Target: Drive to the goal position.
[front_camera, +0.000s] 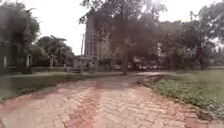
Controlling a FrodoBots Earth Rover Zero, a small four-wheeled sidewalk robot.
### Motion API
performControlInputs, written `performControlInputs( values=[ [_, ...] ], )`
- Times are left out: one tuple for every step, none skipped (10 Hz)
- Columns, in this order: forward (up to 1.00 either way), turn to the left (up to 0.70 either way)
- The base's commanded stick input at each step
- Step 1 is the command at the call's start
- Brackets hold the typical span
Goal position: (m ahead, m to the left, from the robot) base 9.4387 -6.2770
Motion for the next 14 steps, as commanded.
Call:
performControlInputs(
  values=[
    [0.7,0.0],
    [0.7,0.0],
    [0.7,0.0],
    [0.7,0.0],
    [0.7,0.0],
    [0.7,0.0],
    [0.7,0.0],
    [0.7,0.0],
    [0.7,0.0],
    [0.7,0.0],
    [0.7,0.0],
    [0.7,0.0],
    [0.7,0.0],
    [0.7,0.0]
  ],
)
